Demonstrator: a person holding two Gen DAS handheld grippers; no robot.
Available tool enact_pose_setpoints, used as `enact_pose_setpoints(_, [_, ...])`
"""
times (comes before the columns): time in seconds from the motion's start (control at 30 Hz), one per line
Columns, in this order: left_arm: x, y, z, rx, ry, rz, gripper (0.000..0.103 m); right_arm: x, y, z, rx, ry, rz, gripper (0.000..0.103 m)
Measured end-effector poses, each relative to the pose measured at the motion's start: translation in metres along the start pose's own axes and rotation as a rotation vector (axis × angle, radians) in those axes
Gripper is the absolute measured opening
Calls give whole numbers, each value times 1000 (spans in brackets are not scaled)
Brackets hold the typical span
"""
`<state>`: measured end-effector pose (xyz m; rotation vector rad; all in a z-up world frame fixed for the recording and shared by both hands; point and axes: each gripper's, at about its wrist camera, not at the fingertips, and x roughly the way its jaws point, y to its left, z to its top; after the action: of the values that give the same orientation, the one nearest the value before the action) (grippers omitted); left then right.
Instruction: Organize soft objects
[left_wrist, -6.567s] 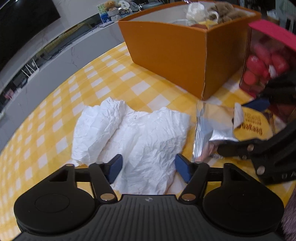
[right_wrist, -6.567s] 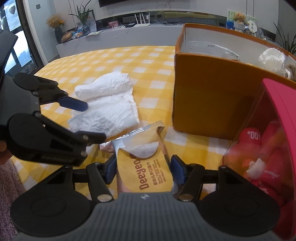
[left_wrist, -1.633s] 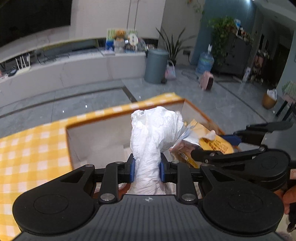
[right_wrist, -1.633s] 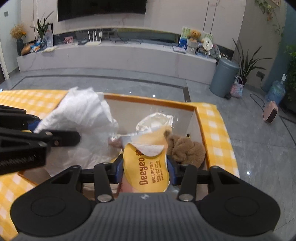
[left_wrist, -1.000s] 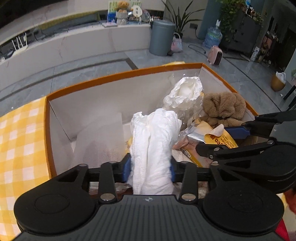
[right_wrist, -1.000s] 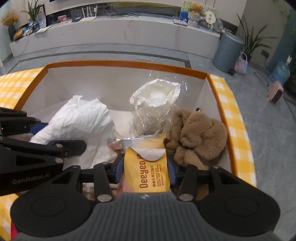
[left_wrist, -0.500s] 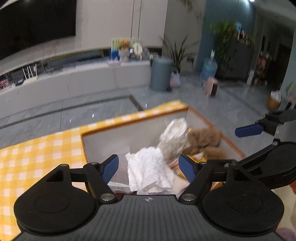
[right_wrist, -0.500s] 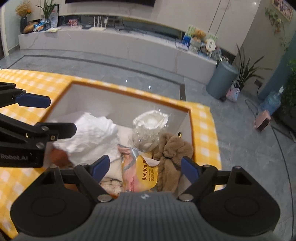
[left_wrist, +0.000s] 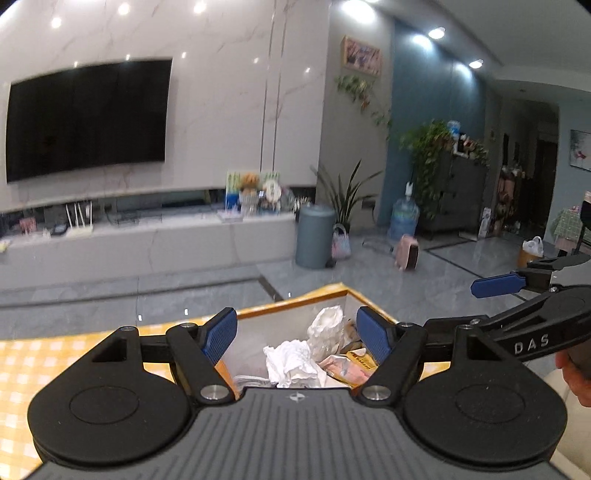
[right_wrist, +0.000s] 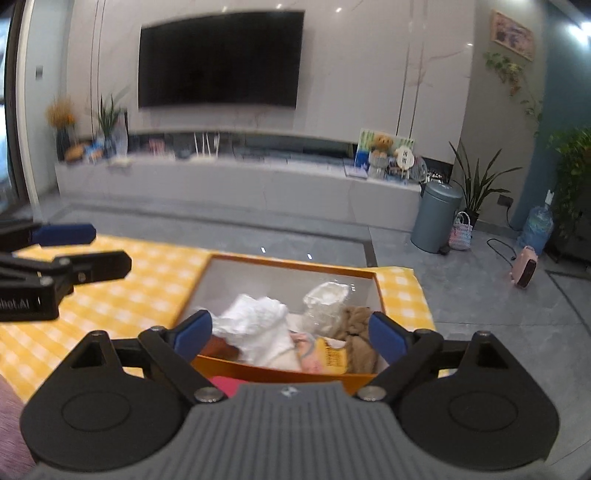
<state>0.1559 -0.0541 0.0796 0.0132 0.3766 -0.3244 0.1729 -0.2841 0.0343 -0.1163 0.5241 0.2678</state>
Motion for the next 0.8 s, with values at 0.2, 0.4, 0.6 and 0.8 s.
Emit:
enact_pose_setpoints(0.2, [-41, -18, -17, 14, -140, 45, 86, -50, 22, -32, 80, -138, 2, 93])
enact_pose_setpoints(0.4, [-62, -28, -39, 31, -209, 96, 87, -72, 42, -75, 166, -248, -45, 100])
enact_pose_setpoints(0.6, [-68, -30, -70, -25, -231, 221, 98, -78, 67, -121, 197, -306, -153, 100])
enact_pose_setpoints(0.8, [-70, -30, -89, -14, -184, 287, 102, -69, 83, -146, 155, -285, -140, 100])
